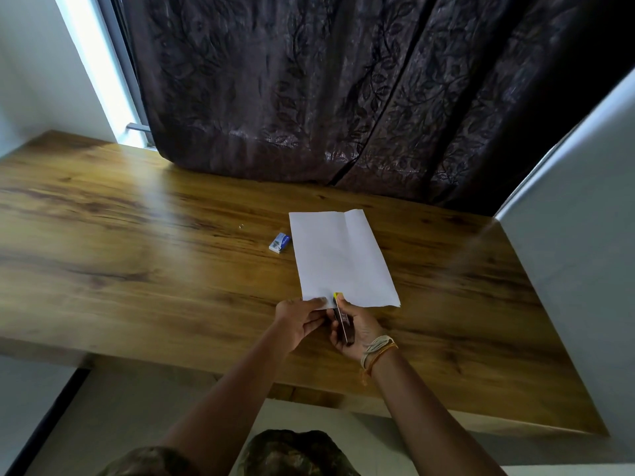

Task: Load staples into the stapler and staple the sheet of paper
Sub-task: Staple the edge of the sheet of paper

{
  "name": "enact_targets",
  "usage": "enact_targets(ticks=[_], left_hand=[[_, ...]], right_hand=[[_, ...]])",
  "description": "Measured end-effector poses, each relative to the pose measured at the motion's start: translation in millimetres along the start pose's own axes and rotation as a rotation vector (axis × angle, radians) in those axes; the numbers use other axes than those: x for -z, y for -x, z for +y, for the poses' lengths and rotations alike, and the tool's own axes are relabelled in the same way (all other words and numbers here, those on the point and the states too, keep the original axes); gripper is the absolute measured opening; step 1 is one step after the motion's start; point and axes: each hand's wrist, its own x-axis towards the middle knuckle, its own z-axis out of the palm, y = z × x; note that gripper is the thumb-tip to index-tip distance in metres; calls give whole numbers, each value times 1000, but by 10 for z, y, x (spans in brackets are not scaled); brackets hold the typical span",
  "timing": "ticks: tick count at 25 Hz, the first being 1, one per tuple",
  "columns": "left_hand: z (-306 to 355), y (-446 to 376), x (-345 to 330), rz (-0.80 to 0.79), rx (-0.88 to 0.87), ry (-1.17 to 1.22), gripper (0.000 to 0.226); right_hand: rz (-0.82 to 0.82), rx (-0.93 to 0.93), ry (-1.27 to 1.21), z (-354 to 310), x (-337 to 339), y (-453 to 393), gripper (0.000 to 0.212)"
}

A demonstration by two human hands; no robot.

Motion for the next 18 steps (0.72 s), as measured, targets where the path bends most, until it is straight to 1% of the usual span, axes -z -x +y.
enact_targets(ticks=[3, 7, 12, 16, 18], left_hand=[[4, -16, 0, 16, -2, 6, 31], [7, -30, 7, 37, 6, 17, 33], [-6, -61, 24, 60, -1, 9, 42], [-14, -33, 31, 28, -17, -9, 48], [-31, -21, 46, -1, -23, -25, 48]], right_hand=[[-73, -26, -11, -31, 50, 17, 32], [-41, -24, -32, -71, 123, 64, 36], [-53, -9, 51, -51, 153, 93, 41], [-104, -5, 102, -16, 97, 100, 34], [-116, -16, 141, 1, 58, 98, 36]])
